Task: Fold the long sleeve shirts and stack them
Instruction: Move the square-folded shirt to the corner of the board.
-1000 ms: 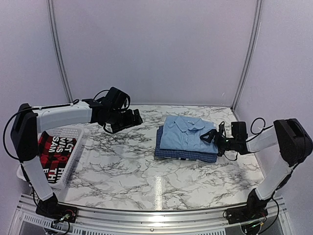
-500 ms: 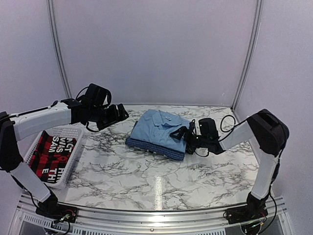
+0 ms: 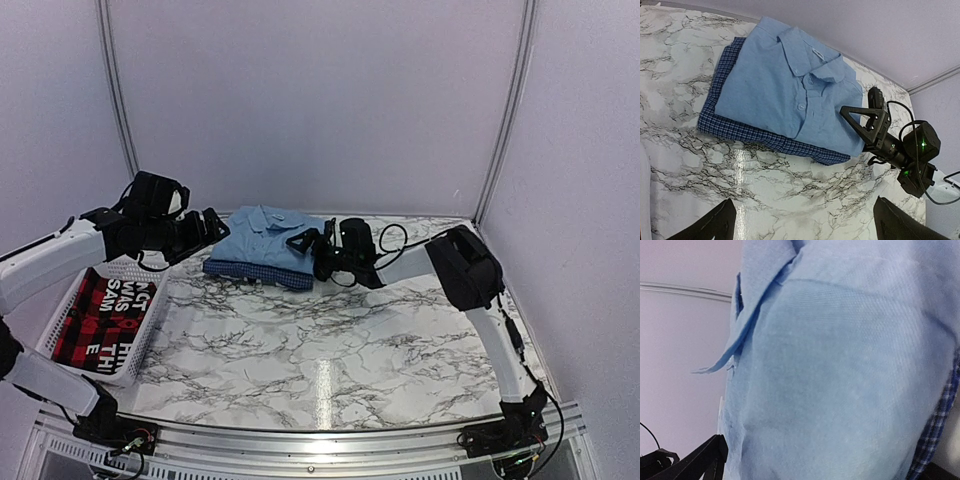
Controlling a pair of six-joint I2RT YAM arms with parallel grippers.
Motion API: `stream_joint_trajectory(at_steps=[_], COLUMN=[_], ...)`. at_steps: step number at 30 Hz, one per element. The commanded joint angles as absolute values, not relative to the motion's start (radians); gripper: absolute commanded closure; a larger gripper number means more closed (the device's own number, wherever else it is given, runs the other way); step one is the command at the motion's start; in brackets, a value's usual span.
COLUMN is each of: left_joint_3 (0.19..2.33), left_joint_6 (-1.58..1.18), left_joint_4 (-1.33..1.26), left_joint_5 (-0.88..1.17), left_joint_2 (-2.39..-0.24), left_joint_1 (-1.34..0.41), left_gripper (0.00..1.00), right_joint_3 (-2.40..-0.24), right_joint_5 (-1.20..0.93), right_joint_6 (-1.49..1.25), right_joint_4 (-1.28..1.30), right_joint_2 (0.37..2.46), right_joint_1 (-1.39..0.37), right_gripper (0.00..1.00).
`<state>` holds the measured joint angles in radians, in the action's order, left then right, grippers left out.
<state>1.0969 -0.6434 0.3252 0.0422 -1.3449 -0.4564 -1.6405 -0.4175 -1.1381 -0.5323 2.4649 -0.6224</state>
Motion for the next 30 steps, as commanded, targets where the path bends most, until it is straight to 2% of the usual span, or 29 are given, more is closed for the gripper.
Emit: stream_joint_trajectory(at_steps=[1,7,10,17,23,30], left_joint_3=[1.079,1.072,1.074,1.044,1.031,1.115], left_joint_6=[-0.609,-0.601,-0.606,-0.652,-0.723,-0.749], left_joint_4=[0.368,0.376,0.372,0.267,0.084,0.012], left_joint_5=[0.082,0.105,0.112,0.142,0.182,0.207], left_joint_2=[-1.302,-1.312,-1.341,-1.459,-1.635,-1.814], left_joint_1=[-0.422,-0.402,-0.400,-0.400,-0.399,-0.402], left_gripper=[0.01,0.01,0.01,0.01,0.01,0.01], right_joint_3=[-1.889,-2.320,-2.414,-2.324,-2.016,-1.846], right_joint_5=[-0.440,-0.480,-0.474,-0.472,-0.396,-0.376], right_joint_6=[-1.143,-1.150,-1.166,-1.072,-0.972,-0.857], right_joint_4=[-0.449,-0.388,-0.407,-0.343,-0.296,-0.217], right_joint_2=[2.616,2.883,2.941,2.848,2.608,2.388], right_joint_1=[-0.647,-0.655,-0.654,-0.641,-0.595,-0.566], right_gripper=[0.01,0.02,0.01,0.02,0.01,0.01])
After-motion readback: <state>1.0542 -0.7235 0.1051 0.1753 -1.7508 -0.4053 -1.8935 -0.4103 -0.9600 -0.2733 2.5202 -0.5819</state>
